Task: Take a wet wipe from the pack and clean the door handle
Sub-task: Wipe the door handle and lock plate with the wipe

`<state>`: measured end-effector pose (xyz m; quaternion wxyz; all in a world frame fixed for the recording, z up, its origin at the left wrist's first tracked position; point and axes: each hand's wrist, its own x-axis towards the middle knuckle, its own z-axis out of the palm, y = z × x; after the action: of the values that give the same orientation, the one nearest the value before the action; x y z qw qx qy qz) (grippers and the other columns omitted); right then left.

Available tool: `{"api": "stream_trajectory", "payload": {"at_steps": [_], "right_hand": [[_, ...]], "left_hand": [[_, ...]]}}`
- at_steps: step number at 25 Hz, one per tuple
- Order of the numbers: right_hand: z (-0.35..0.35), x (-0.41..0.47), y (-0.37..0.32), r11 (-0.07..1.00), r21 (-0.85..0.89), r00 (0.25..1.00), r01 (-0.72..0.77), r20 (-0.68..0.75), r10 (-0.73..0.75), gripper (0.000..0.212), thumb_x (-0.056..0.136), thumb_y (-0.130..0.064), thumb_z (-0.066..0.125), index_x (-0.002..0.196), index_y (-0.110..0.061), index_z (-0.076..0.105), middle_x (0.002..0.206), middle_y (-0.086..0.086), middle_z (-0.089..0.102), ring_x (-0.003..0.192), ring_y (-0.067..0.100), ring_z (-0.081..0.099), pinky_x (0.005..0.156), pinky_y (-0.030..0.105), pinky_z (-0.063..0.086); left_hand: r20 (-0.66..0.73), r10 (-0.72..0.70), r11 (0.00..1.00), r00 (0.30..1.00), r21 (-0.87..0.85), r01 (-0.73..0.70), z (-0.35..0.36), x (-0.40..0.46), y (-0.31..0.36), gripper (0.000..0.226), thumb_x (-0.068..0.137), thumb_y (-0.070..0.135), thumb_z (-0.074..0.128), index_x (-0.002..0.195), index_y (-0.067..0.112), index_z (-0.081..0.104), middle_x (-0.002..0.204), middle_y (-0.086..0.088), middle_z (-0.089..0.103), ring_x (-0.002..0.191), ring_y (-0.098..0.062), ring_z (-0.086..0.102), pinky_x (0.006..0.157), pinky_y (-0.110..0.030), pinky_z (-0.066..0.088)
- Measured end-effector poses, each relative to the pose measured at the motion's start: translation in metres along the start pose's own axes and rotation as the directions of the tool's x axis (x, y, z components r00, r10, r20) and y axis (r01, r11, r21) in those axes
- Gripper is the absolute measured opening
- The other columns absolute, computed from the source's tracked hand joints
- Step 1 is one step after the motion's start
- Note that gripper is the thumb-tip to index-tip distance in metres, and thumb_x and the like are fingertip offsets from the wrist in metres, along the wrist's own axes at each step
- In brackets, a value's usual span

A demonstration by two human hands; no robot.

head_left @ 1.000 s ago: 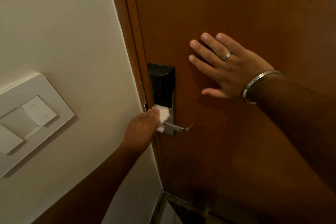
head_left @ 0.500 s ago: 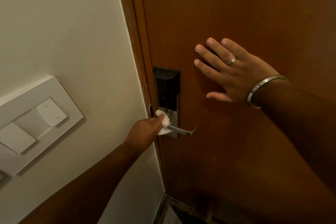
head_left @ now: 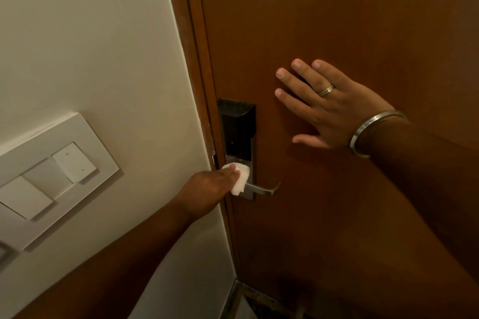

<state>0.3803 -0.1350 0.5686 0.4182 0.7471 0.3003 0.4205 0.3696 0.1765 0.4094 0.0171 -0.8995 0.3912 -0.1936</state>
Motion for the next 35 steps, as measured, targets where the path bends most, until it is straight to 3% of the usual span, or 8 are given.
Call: {"api": "stream_trajectory", "payload": {"at_steps": [3,10,18,23,27,30,32,35], "right_hand": [[0.000,0.000,0.000,1.000,-0.003,1.000,0.002,-0.010,-0.002,0.097,0.090,-0.075,0.015,0.159,-0.007,0.012,0.165,0.025,0.005,0.152,0.044,0.007,0.124,0.053,0.005],[-0.002,0.000,0.001,1.000,-0.009,1.000,0.001,0.001,-0.001,0.097,0.090,-0.075,0.015,0.159,-0.006,0.012,0.165,0.025,0.005,0.152,0.044,0.008,0.124,0.052,0.006],[-0.006,-0.001,0.000,1.000,0.001,1.000,0.004,0.020,-0.004,0.096,0.090,-0.075,0.012,0.159,-0.007,0.013,0.165,0.024,0.007,0.152,0.043,0.010,0.124,0.052,0.008],[-0.008,0.000,0.000,1.000,0.003,1.000,0.006,0.029,-0.006,0.096,0.090,-0.075,0.011,0.159,-0.008,0.013,0.165,0.023,0.008,0.152,0.043,0.011,0.124,0.052,0.010],[-0.008,0.000,0.000,1.000,-0.014,1.000,0.004,0.015,-0.004,0.097,0.090,-0.075,0.011,0.159,-0.008,0.013,0.165,0.024,0.007,0.152,0.043,0.011,0.124,0.052,0.008],[-0.007,0.001,0.000,1.000,-0.022,1.000,0.006,0.022,-0.005,0.097,0.090,-0.075,0.011,0.159,-0.008,0.013,0.165,0.024,0.007,0.152,0.043,0.011,0.124,0.051,0.007],[-0.007,0.001,0.001,1.000,-0.016,1.000,0.002,0.019,-0.001,0.097,0.090,-0.076,0.011,0.159,-0.008,0.014,0.165,0.024,0.008,0.152,0.043,0.011,0.124,0.052,0.006],[-0.006,0.000,0.000,1.000,-0.030,1.000,0.003,0.016,-0.002,0.097,0.090,-0.075,0.013,0.159,-0.007,0.015,0.165,0.024,0.008,0.152,0.043,0.012,0.124,0.052,0.006]], "left_hand": [[0.064,0.179,0.976,0.982,0.114,-0.185,-0.017,0.025,-0.007,0.059,0.063,0.007,0.086,0.117,0.002,0.063,0.120,-0.022,0.063,0.106,-0.037,0.062,0.082,-0.048,0.055],[0.138,0.352,0.887,0.926,0.266,-0.377,-0.033,0.043,-0.018,0.041,0.068,0.017,0.083,0.107,0.018,0.067,0.103,-0.004,0.072,0.088,-0.024,0.063,0.071,-0.035,0.046],[-0.003,0.297,0.951,0.955,0.095,-0.295,-0.020,0.029,-0.019,0.041,0.070,0.012,0.082,0.108,0.007,0.067,0.100,-0.012,0.072,0.084,-0.027,0.068,0.072,-0.038,0.053],[-0.022,-0.250,0.949,0.968,-0.204,0.240,-0.001,0.013,0.005,0.042,0.098,0.032,0.053,0.136,0.017,0.048,0.115,-0.013,0.066,0.094,-0.030,0.065,0.080,-0.042,0.054],[-0.019,-0.061,0.992,0.998,-0.109,0.058,0.007,-0.005,0.003,0.068,0.074,0.011,0.082,0.132,0.001,0.049,0.114,-0.023,0.065,0.086,-0.029,0.069,0.070,-0.037,0.057],[0.018,-0.287,0.939,0.958,-0.191,0.285,0.006,0.007,0.005,0.052,0.088,0.044,0.064,0.128,0.014,0.054,0.115,-0.011,0.065,0.093,-0.011,0.062,0.076,-0.021,0.051],[0.073,-0.302,0.912,0.950,-0.267,0.311,0.011,0.005,0.007,0.053,0.080,0.065,0.054,0.112,0.024,0.064,0.110,-0.004,0.068,0.087,0.000,0.062,0.069,-0.010,0.043],[-0.008,-0.171,0.972,0.985,-0.165,0.167,-0.006,0.009,0.008,0.041,0.078,0.031,0.078,0.112,0.011,0.068,0.113,-0.016,0.068,0.094,-0.017,0.068,0.073,-0.027,0.058]]}}
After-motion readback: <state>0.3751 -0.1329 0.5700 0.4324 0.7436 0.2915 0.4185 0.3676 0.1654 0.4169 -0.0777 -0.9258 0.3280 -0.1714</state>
